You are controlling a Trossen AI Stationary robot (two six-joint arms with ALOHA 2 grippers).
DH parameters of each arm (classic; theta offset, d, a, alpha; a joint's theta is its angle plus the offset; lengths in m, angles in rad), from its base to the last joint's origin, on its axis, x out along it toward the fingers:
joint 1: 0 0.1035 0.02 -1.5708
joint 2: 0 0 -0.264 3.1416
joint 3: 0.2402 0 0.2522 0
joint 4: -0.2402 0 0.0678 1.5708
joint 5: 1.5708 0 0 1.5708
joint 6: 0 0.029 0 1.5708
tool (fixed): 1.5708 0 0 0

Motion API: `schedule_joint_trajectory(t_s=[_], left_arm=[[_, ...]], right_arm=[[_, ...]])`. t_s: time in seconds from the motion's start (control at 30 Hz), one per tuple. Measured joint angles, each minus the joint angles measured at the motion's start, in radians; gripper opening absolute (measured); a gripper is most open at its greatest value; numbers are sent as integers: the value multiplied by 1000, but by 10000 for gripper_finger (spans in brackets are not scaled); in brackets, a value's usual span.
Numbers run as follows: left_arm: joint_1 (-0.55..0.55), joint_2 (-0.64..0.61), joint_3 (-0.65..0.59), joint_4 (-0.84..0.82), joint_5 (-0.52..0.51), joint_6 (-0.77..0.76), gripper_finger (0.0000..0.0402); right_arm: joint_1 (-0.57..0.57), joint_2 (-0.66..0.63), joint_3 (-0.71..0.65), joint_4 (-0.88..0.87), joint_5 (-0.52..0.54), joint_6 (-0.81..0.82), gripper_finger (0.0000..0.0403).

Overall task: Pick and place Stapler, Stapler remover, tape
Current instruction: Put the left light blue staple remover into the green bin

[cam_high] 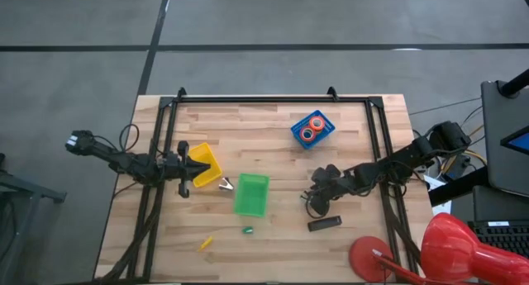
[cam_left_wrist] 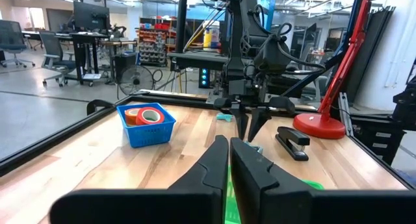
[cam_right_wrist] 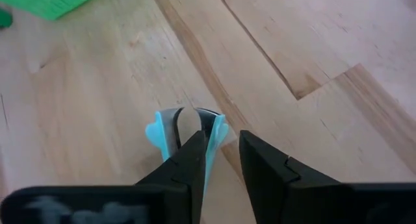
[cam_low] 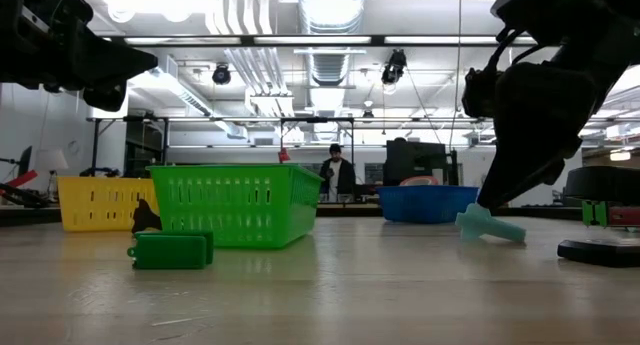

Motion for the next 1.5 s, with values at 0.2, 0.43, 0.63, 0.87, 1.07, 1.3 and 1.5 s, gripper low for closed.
schedule_joint_trajectory(t_s=[0.2, 0.43, 0.63, 0.87, 1.07, 1.3, 1.5], left_arm=[[0, 0, 0, 0, 0, 0, 19], [0, 0, 0, 0, 0, 0, 19], [0, 0, 0, 0, 0, 0, 21], [0, 0, 0, 0, 0, 0, 18], [0, 0, 0, 0, 0, 0, 21], [0, 0, 0, 0, 0, 0, 19], [0, 0, 0, 0, 0, 0, 20]], right_arm=[[1, 0, 0, 1, 1, 13, 70], [2, 1, 0, 1, 1, 17, 50], [2, 1, -5, 2, 2, 29, 11], [1, -1, -5, 16, 33, 8, 8], [1, -1, 32, 27, 58, -40, 8], [1, -1, 67, 201, 72, -169, 8], [-5, 26, 110, 296, 63, -241, 8]])
